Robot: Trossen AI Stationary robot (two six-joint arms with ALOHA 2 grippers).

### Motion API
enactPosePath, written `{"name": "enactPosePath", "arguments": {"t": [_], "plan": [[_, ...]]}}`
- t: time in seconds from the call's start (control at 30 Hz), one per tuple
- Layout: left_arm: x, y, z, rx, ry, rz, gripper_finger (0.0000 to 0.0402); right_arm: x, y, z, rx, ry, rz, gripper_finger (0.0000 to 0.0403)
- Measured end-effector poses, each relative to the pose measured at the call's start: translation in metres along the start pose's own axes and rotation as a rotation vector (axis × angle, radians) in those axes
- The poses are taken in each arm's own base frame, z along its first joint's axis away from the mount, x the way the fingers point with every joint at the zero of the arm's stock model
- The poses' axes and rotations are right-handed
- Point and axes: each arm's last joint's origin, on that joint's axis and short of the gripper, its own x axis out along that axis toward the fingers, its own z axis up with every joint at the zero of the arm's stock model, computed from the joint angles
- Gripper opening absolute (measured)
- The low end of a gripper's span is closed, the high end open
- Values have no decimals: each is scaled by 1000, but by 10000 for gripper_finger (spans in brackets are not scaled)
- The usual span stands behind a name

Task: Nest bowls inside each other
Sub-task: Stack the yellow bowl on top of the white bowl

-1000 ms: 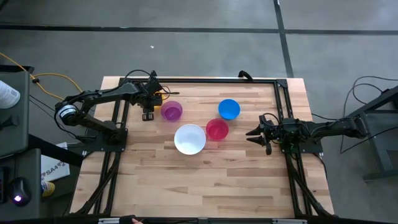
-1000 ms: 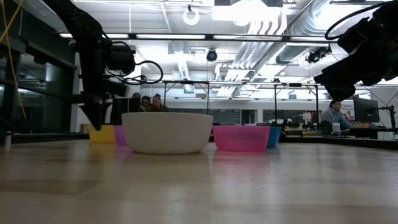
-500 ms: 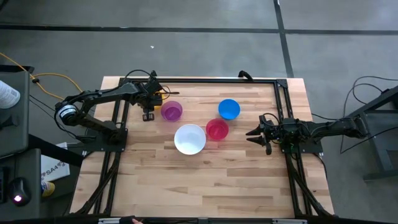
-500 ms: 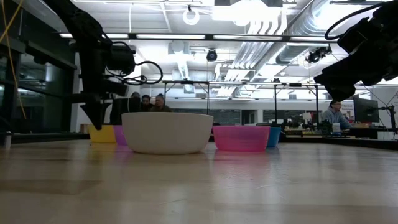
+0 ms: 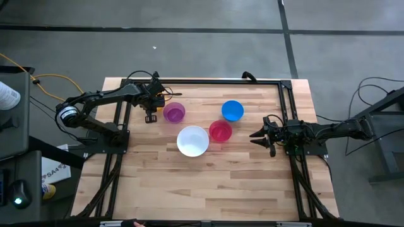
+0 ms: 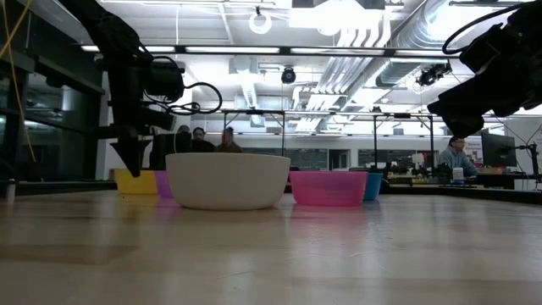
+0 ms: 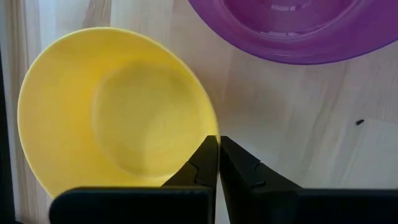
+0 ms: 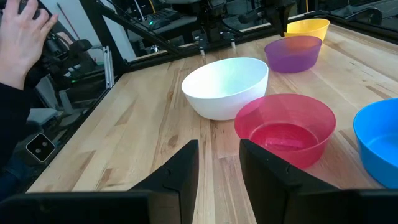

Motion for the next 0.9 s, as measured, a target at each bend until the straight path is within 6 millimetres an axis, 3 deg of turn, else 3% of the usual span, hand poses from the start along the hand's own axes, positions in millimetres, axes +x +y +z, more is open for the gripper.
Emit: {"name": "enactPosePath", "arguments": {"t": [0.47, 0.9], "plan": [[-1, 0, 0, -4, -1, 4, 1, 0, 0, 0, 0, 0, 0, 110], [-27, -1, -8, -10, -52, 63, 0, 0, 0, 0, 0, 0, 0, 110]]}}
